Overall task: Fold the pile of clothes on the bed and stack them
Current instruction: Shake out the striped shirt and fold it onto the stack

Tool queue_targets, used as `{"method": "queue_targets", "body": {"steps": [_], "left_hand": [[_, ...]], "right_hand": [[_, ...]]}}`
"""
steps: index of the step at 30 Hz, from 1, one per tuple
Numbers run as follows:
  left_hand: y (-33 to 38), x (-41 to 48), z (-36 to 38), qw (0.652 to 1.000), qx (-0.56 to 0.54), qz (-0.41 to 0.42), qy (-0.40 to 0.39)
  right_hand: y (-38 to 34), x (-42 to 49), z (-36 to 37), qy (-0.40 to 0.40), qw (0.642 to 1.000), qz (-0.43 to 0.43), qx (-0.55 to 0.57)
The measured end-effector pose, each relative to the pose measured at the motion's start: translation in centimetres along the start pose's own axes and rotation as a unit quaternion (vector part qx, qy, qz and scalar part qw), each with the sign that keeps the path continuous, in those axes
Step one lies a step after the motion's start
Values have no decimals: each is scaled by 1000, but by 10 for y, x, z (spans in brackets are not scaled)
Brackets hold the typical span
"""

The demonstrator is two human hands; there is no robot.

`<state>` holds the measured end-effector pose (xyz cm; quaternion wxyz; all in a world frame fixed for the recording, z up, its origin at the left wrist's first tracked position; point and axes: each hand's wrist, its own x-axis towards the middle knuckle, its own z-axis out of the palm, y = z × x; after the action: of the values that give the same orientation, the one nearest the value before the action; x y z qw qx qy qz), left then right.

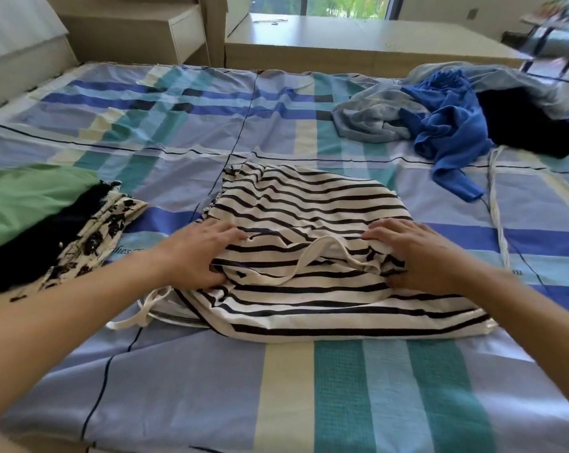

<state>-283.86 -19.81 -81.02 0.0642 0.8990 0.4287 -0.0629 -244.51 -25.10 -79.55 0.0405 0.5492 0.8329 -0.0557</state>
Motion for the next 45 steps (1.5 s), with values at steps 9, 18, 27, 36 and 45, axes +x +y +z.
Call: {"method": "queue_targets", "body": {"steps": [9, 18, 27, 36, 45], "left_hand": [[-3, 25, -2, 993, -49, -68, 84], [-18, 21, -25, 969, -225, -55, 82], [-8, -6, -73, 922, -376, -86, -31], [18, -21, -79, 965, -148, -79, -200], [6, 35, -9, 988, -73, -134, -12]], "right_hand": [[-2, 16, 17, 28, 998, 14, 53], [7, 23, 19, 109, 987, 40, 114], [7, -4, -49, 3, 945, 47, 325], [5, -20, -39, -52, 967, 86, 236], [10, 29, 3, 188, 901, 269, 284]]}}
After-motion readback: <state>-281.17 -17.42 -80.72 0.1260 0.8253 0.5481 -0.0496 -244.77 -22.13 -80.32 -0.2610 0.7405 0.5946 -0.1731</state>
